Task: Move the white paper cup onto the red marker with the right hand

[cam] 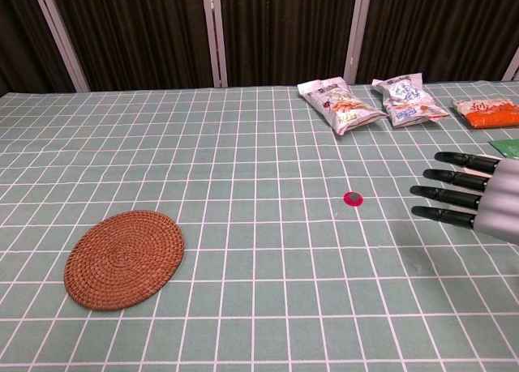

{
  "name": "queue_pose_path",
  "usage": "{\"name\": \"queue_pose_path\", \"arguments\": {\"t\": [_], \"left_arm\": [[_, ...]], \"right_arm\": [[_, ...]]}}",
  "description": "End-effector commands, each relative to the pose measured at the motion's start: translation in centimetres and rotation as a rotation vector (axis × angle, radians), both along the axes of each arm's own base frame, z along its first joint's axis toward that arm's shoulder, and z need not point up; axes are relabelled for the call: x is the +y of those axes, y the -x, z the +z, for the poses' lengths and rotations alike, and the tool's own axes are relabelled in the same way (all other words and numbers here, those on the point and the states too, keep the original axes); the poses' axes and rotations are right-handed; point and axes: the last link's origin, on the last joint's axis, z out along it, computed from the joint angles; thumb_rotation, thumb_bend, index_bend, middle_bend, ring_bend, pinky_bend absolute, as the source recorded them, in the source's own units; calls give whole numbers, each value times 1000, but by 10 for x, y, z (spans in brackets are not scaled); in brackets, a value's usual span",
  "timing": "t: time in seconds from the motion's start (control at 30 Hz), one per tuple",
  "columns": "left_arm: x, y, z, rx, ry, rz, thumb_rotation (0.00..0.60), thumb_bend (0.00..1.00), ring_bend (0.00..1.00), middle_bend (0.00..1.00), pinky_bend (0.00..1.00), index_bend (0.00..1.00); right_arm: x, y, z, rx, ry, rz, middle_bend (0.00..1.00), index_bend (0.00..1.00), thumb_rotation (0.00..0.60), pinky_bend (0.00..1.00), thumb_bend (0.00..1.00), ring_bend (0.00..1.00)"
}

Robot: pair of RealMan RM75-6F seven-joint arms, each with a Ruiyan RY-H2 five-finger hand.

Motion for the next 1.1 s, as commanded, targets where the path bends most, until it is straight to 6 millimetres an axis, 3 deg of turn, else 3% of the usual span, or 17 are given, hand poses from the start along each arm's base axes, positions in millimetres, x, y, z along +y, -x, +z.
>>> {"name": "queue_pose_path", "arguments": {"t": [0.03, 0.3, 0.7, 0.83, 0.93, 1.1], "left_arm": [[2, 1, 0, 2, -3, 5, 600, 0, 0, 0, 0, 0], [5, 4, 0, -1, -12, 11, 600, 0, 0, 0, 0, 0], [8, 7, -1, 13, -8, 22, 600, 0, 0, 0, 0, 0], [8, 8, -1, 11, -4, 26, 600, 0, 0, 0, 0, 0], [9, 8, -2, 11, -3, 27, 600, 0, 0, 0, 0, 0], [9, 9, -2, 10, -1, 30, 600, 0, 0, 0, 0, 0]], "right_arm": [[-16, 1, -7, 56, 31, 22, 0, 0, 600, 0, 0, 0], [-39, 12, -9, 177, 135, 69, 0, 0, 600, 0, 0, 0], [-47, 30, -14, 284, 174, 70, 4, 9, 600, 0, 0, 0], [-47, 30, -16, 265, 157, 110, 149, 135, 600, 139, 31, 10], [-48, 32, -16, 228, 132, 133, 281, 228, 600, 220, 118, 104], [-49, 34, -15, 189, 124, 148, 346, 263, 600, 274, 177, 170]]}}
